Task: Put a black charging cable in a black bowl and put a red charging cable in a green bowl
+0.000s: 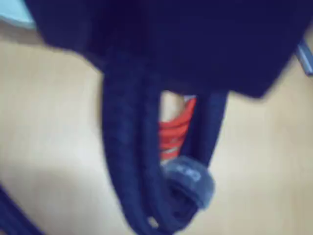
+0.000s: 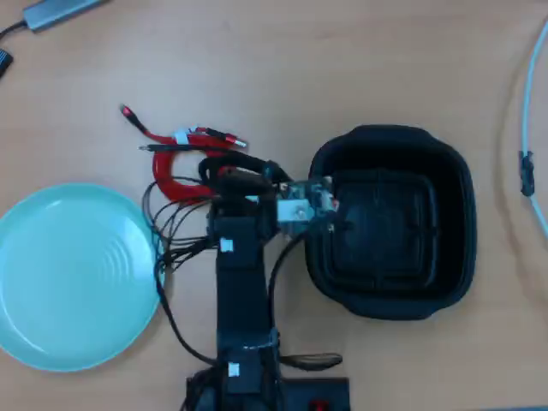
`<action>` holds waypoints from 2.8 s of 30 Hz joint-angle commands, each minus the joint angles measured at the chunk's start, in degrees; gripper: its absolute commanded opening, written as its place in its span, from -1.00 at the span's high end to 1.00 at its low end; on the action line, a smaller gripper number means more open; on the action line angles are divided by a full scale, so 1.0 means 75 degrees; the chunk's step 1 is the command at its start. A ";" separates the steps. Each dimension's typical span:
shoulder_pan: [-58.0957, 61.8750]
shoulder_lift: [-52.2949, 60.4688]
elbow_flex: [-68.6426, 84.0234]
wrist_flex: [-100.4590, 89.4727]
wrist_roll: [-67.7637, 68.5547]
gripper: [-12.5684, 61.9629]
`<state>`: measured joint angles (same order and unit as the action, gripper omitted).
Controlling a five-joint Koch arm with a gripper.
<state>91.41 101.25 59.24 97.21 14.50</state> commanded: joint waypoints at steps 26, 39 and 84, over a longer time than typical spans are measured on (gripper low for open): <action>0.5871 -0.0586 -0.1512 -0.0984 -0.1160 0.85; 0.6141 -0.3281 -0.1488 -0.1230 -0.0105 0.76; -0.3434 -0.3645 0.1008 -0.1207 -0.1430 -0.10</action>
<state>66.09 75.85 68.64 88.51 0.97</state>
